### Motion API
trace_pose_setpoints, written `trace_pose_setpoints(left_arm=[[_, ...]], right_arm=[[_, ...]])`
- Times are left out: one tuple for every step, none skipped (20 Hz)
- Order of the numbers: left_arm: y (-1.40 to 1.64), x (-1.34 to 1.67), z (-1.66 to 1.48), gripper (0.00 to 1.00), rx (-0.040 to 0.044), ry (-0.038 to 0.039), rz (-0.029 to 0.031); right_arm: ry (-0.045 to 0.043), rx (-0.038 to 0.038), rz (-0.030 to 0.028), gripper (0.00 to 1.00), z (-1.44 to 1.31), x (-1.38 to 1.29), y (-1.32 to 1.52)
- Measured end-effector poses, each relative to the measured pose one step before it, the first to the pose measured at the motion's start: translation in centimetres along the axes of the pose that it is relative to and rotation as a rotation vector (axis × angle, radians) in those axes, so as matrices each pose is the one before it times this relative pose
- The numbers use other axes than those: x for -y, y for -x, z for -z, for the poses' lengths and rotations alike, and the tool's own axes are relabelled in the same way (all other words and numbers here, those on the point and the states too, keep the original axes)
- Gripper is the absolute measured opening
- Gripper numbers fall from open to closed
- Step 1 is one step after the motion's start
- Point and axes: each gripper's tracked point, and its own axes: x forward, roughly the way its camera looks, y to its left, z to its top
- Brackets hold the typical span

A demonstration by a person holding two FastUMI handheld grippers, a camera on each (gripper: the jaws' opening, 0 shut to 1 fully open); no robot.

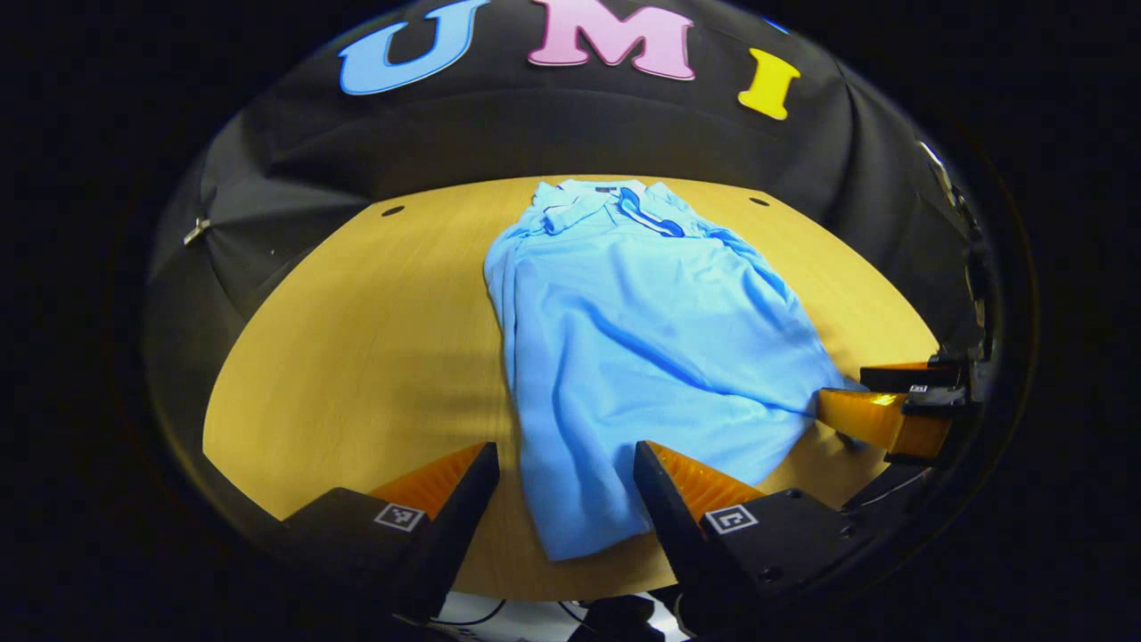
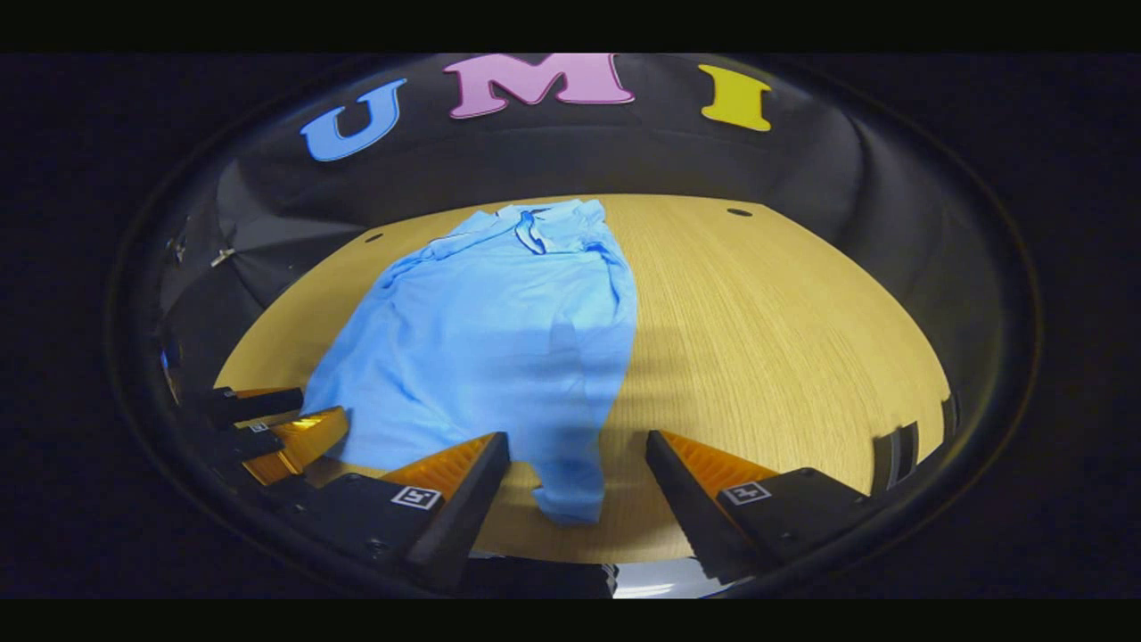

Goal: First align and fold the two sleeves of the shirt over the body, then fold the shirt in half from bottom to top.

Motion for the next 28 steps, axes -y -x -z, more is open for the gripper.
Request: trace_pose_setpoints(left_arm=[[0.083, 0.023, -0.198, 0.94, 0.00506, 0.01353, -0.00819], [-0.062, -0.064, 0.23, 0.93, -0.00768, 0.008, -0.00903], [-0.006, 0.343, -0.084, 0.9, 0.00453, -0.00223, 0.00527], [-0.112, 0.527, 0.012, 0.89, -0.00186, -0.01695, 0.01037], [-0.217, 0.672, -0.22, 0.72, 0.00552, -0.02993, 0.01697], [-0.13, 0.745, -0.12, 0.56, 0.00045, -0.02812, 0.01115], [-0.1, 0.419, -0.082, 0.41, 0.00264, -0.01188, 0.00431], [-0.065, 0.334, -0.111, 0.26, 0.00267, -0.01019, -0.00183], [0.044, 0.006, -0.099, 0.13, 0.00104, -0.00995, -0.0027], [-0.055, 0.025, 0.056, 0.07, -0.00455, 0.0073, 0.00447], [0.148, -0.018, -0.004, 0.07, -0.0018, 0.01303, 0.01109], [0.038, -0.068, -0.156, 0.07, -0.00508, 0.03675, 0.02339], [0.048, -0.061, 0.032, 0.07, -0.00465, 0.02641, 0.01098], [-0.04, -0.045, -0.135, 0.07, -0.00548, 0.02156, 0.00812], [0.039, 0.012, 0.011, 0.07, -0.01121, 0.00893, 0.00783], [-0.02, 0.038, -0.187, 0.07, -0.01381, 0.00354, 0.00731], [-0.025, -0.147, -0.081, 0.07, -0.01263, 0.01296, 0.00469], [0.022, -0.087, -0.257, 0.06, -0.00511, 0.02507, 0.00175], [-0.041, -0.098, -0.217, 0.06, -0.00073, 0.02629, 0.00147], [0.01, -0.183, -0.224, 0.06, -0.00146, 0.02018, -0.0022], [-0.083, -0.185, -0.23, 0.06, -0.00142, 0.01758, -0.00062], [0.027, -0.019, -0.462, 0.06, -0.00158, 0.0134, 0.00102], [0.145, 0.0, -0.531, 0.06, 0.00257, 0.01123, 0.00195], [0.223, 0.179, -0.917, 0.06, 0.01061, 0.00805, 0.00267], [0.124, 0.078, -1.051, 0.06, 0.01463, 0.00258, -0.00048], [0.056, 0.086, -1.184, 0.06, 0.01635, 0.00146, 0.00067], [-0.182, -0.023, -0.889, 0.06, -0.00227, 0.00592, -0.00223], [-0.251, 0.069, -0.979, 0.06, -0.00135, 0.005, 0.001]], right_arm=[[0.02631, -0.00123, 0.00955, 0.88, -0.023, 0.099, -0.059], [0.02085, -0.00794, 0.0032, 0.9, 0.247, -0.365, 0.099], [-0.00127, 0.00527, -0.0045, 0.75, -0.124, -0.349, -0.15], [-0.00194, -0.00868, 0.00382, 0.65, 0.032, -0.196, 0.026], [-0.00709, 0.00074, 0.00664, 0.52, -0.147, -0.153, -0.083], [-0.00458, 0.0028, 0.00422, 0.24, -0.103, -0.189, -0.06], [0.01258, -0.00234, -0.00577, 0.22, 0.064, -0.254, 0.014], [0.02545, 0.00213, -0.01901, 0.19, -0.13, -0.222, -0.028], [-0.00324, -0.00271, -0.01695, 0.09, -0.016, 0.097, -0.043], [-0.00826, -0.00883, -0.01899, 0.09, 0.032, 0.005, -0.013], [-0.01606, -0.0074, -0.03585, 0.08, -0.03, -0.26, -0.064], [-0.01151, -0.00587, -0.02408, 0.1, -0.022, -0.036, 0.217], [-0.01519, -0.00525, -0.01104, 0.11, 0.115, 0.152, -0.176], [-0.01907, 0.00286, -0.00431, 0.11, -0.262, -0.122, 0.437], [-0.00556, 0.00591, -0.00386, 0.11, -0.067, -0.046, -0.2], [0.00802, -0.00141, -0.00314, 0.05, -0.055, -0.015, -0.089], [0.00963, 0.00259, -0.01765, 0.05, -0.011, -0.286, -0.271], [0.00608, 0.00622, -0.01521, 0.05, -0.173, -0.215, -0.188], [0.0028, -0.00654, -0.01787, 0.05, -0.167, -0.253, -0.336], [-0.00192, -0.00403, -0.01665, 0.05, -0.107, -0.121, -0.268], [-0.00604, 0.00025, -0.01241, 0.05, -0.517, 0.061, -0.048], [-0.00714, 0.00419, -0.00948, 0.0, -0.57, 0.021, -0.05], [-0.00627, 0.00702, -0.00969, 0.0, -0.725, -0.038, -0.018], [0.00212, 0.01636, -0.00767, 0.06, -1.133, -0.002, 0.005], [0.00927, 0.00915, -0.01138, 0.11, -1.113, -0.076, -0.122], [0.00789, 0.00848, -0.01139, 0.11, -1.279, -0.06, -0.176], [0.00284, 0.0076, -0.00596, 0.05, -1.137, 0.06, -0.244], [0.00909, 0.01201, -0.00492, 0.11, -1.578, 0.263, -0.427]])
